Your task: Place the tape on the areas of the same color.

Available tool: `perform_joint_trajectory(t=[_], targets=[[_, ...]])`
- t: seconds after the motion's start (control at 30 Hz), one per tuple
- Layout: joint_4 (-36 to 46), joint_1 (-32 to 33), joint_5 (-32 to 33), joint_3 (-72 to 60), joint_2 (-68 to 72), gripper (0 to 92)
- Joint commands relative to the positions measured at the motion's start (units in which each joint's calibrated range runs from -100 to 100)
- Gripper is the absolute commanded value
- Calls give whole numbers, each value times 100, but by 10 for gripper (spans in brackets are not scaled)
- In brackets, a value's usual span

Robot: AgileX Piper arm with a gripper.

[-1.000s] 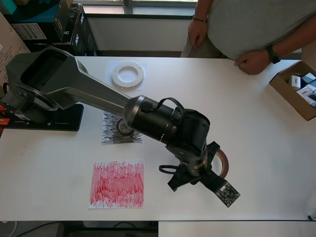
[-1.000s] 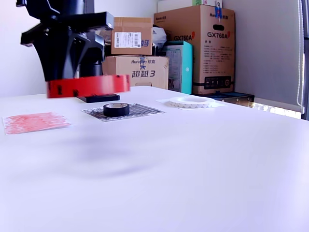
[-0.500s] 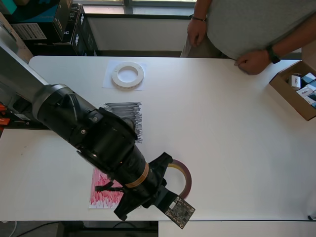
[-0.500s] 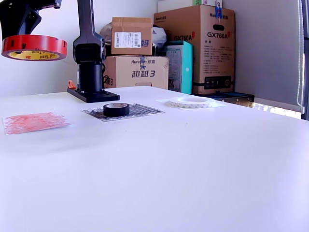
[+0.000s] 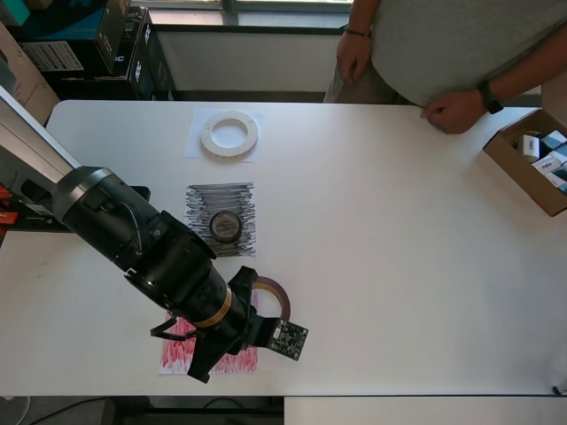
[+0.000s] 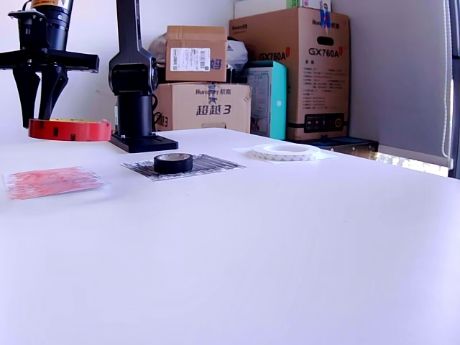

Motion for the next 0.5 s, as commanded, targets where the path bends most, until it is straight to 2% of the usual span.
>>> perform_joint_trajectory(t=[0.0, 0.2, 0.47], targets=[[-571, 25, -389, 666, -366, 0], [-1301, -7, -741, 1948, -1377, 0], [-1335, -267, -855, 2238, -1610, 0]])
